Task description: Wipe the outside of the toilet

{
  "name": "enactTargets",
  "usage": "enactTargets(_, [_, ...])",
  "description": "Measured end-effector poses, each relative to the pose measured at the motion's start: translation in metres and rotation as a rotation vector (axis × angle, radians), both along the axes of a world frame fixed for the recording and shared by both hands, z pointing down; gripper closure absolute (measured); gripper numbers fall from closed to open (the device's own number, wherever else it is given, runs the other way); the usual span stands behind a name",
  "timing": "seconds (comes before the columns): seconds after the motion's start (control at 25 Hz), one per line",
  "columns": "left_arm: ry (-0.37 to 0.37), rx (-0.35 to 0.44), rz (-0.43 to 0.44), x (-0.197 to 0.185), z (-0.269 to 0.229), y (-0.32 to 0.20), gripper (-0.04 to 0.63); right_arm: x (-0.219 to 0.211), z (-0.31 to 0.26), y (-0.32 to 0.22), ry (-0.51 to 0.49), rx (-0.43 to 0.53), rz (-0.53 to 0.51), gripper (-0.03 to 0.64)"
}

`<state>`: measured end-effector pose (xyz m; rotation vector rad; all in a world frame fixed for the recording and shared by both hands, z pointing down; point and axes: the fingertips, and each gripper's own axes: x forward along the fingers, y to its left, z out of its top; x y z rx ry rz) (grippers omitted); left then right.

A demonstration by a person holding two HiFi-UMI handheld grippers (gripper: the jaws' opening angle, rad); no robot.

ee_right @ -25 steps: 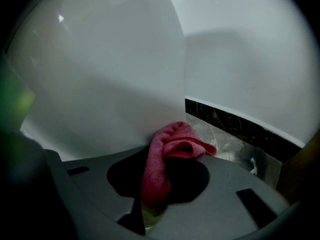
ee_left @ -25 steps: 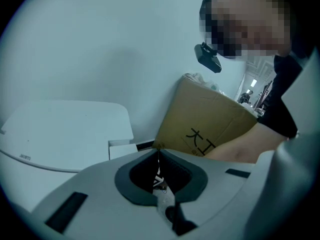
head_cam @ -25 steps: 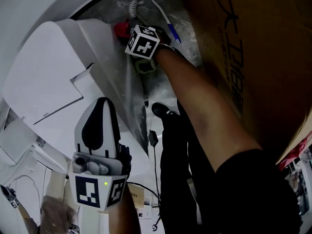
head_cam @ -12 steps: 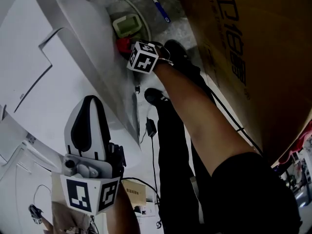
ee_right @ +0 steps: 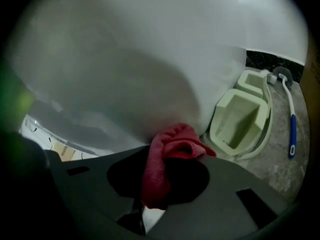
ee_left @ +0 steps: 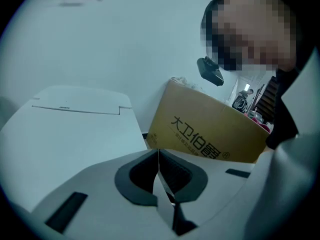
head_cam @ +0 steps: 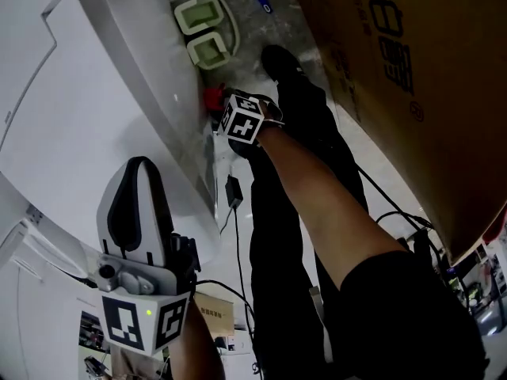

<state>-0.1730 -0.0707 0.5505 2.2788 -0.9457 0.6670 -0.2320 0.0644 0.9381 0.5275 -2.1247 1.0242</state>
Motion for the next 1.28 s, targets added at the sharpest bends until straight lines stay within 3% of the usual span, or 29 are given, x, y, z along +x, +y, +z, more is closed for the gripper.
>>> enactTargets(0.16, [-0.004, -0.005, 0.007, -0.005, 0.004, 0.018, 0.575, -0.018, 0.001, 0.051, -0.012, -0.040, -0.141, 0.528])
enactTargets(0.36, [0.032, 0.032, -0.004, 0.000, -0.006, 0.025, 0.575, -0.023, -0.020, 0.123, -0.062, -0.267, -0.397, 0.528])
enactTargets(0.48, [0.049, 0.068, -0.031, -0.004, -0.031, 0.026, 0.575, -0.006, -0.066, 0.113, -0.123, -0.261, -0.274, 0.528])
enactTargets(0.6, [0.052, 0.085, -0.057, -0.016, -0.065, 0.028, 0.575, 0.029, -0.129, 0.075, -0.116, -0.142, -0.124, 0.528])
enactTargets(0.72, [0.058, 0.129, -0.081, -0.032, -0.101, 0.026, 0.575, 0.063, -0.213, 0.022, -0.101, 0.000, -0.048, 0.528])
enactTargets(0.84, [0.078, 0.169, -0.130, -0.045, -0.136, 0.026, 0.575, 0.095, -0.313, -0.041, -0.092, 0.153, 0.025, 0.528])
enactTargets(0.96, [0.093, 0.194, -0.121, -0.054, -0.188, 0.028, 0.575, 0.108, -0.422, -0.081, -0.099, 0.303, 0.096, 0.528])
enactTargets(1.28, [0.174, 0.381, -0.186, -0.099, -0.357, 0.036, 0.575, 0.117, -0.708, -0.115, -0.258, 0.678, 0.279, 0.528])
